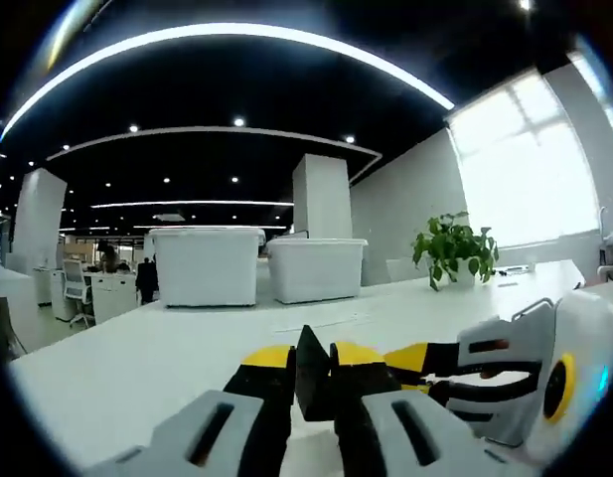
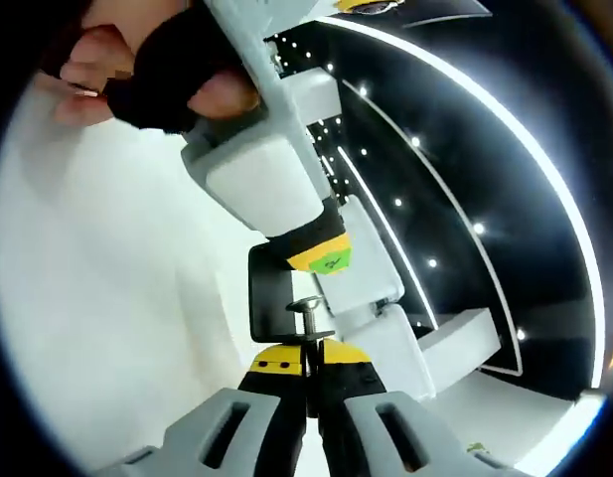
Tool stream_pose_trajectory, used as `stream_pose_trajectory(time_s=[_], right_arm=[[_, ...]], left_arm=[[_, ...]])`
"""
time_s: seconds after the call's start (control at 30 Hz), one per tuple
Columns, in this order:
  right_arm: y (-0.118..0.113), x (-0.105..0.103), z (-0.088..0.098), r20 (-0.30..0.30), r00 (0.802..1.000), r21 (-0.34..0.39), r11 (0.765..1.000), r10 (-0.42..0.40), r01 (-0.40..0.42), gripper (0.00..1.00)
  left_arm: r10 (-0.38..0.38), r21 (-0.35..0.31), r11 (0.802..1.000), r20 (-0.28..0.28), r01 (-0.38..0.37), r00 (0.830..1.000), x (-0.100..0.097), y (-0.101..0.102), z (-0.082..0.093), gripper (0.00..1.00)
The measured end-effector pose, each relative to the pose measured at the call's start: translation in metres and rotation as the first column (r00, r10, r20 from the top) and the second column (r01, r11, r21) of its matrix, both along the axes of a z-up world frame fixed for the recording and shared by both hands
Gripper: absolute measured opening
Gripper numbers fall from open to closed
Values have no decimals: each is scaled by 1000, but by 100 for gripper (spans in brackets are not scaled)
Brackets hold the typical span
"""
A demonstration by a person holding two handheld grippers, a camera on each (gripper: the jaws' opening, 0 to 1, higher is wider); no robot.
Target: Clamp the fixed fixture on the desktop, loosen the retaining clip, secure it to the edge of the desk, and tighten the retaining clip.
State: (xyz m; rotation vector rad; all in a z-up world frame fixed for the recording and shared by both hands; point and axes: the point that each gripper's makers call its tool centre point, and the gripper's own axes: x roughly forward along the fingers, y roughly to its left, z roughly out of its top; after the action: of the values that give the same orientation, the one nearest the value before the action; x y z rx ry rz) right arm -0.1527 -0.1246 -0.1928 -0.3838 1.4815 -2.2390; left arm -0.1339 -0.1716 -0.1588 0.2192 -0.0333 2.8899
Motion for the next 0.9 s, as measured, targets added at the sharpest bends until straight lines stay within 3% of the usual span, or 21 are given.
stream_pose_trajectory(time_s=[0.2, 0.27, 0.3, 0.33, 0.37, 0.43, 0.5, 0.63, 0.77, 0.9], right_arm=[[-1, 14, 13, -28, 999, -41, 998, 41, -42, 0], [1, 21, 18, -18, 998, -77, 995, 56, -57, 0], [5, 22, 19, -4, 999, -91, 994, 52, -52, 0], [7, 22, 18, 10, 999, -108, 993, 48, -47, 0], [14, 22, 18, 14, 999, -118, 992, 49, -47, 0], [25, 20, 17, 21, 999, -124, 992, 30, -28, 0], [36, 19, 18, 36, 999, -151, 988, 16, -10, 0], [56, 30, 33, 29, 1000, -227, 974, 8, -1, 0], [69, 55, 53, 52, 997, -331, 943, 57, -37, 0], [82, 101, 71, 100, 984, -446, 891, 149, -89, 0]], left_arm=[[-43, 71, 996, -46, 46, 998, 16, -6, 13, 28], [-98, 99, 989, -111, 109, 989, 29, -2, 26, 27], [-158, 154, 970, -199, 190, 967, 45, 3, 45, 24], [-171, 182, 958, -257, 221, 951, 53, 2, 57, 21], [-161, 222, 946, -310, 236, 937, 52, -13, 68, 21], [-150, 251, 936, -343, 245, 927, 60, -20, 71, 21], [-136, 309, 922, -305, 232, 943, 61, -30, 64, 21], [-106, 328, 924, -270, 195, 957, 58, -41, 57, 21], [-104, 325, 927, -258, 187, 961, 59, -39, 54, 21], [-109, 308, 933, -247, 185, 963, 65, -36, 51, 21]])
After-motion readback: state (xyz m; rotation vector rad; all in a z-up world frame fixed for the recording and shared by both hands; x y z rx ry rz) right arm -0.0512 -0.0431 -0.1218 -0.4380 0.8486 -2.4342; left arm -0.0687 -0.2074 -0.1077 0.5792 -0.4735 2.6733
